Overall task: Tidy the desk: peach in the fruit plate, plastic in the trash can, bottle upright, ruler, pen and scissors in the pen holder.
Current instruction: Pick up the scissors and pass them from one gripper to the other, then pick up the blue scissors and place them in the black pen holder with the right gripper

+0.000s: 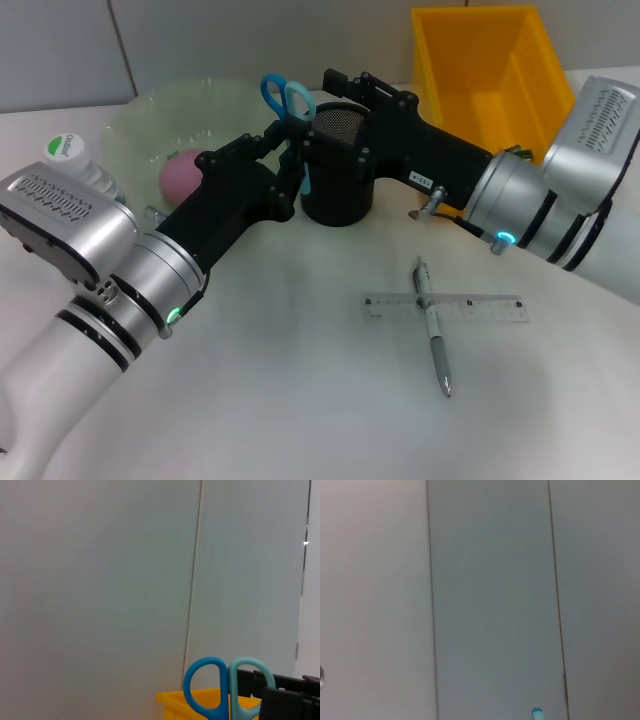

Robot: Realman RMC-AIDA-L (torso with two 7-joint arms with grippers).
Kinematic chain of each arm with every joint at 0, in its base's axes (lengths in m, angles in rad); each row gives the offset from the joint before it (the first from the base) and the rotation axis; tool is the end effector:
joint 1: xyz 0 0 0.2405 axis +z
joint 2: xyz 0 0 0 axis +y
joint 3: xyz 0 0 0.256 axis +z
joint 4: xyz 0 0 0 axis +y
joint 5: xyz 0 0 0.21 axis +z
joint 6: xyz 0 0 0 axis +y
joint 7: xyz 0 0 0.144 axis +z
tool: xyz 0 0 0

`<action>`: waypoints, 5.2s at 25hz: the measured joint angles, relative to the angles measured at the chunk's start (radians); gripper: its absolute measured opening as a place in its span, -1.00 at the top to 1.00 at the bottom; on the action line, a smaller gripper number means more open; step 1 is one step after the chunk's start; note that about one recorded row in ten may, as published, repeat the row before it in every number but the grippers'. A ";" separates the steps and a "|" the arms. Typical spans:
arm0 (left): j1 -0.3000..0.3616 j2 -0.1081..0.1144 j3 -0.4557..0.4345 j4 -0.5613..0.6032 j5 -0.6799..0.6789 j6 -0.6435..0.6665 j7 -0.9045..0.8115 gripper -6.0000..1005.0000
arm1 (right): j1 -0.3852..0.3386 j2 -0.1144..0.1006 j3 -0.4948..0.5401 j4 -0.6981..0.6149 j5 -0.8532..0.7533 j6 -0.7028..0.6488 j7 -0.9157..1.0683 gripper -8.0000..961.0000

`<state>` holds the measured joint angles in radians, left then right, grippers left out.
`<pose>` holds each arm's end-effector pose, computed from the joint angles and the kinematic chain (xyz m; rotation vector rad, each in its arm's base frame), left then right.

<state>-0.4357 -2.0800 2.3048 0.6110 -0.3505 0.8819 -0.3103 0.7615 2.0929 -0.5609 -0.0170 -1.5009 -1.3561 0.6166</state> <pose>-0.1949 0.3307 -0.1019 -2.1237 -0.4868 -0.9761 0.2017 0.3667 -0.0616 -2.2899 0.3098 1.0800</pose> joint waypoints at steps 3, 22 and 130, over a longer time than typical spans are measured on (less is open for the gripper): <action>0.000 0.000 0.001 -0.001 -0.009 -0.007 0.010 0.50 | 0.005 0.000 0.000 0.002 0.000 0.006 0.000 -0.60; -0.001 0.000 0.003 0.008 -0.010 -0.011 0.022 0.50 | 0.044 -0.001 0.027 0.050 0.001 0.028 -0.025 -0.18; 0.111 0.017 -0.023 -0.017 0.315 0.105 -0.289 -0.73 | 0.031 -0.006 0.018 -0.164 -0.008 0.240 0.469 0.53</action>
<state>-0.3247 -2.0631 2.2818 0.5936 -0.0351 0.9865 -0.5989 0.7929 2.0865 -0.5431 -0.1809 -1.5086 -1.1157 1.0852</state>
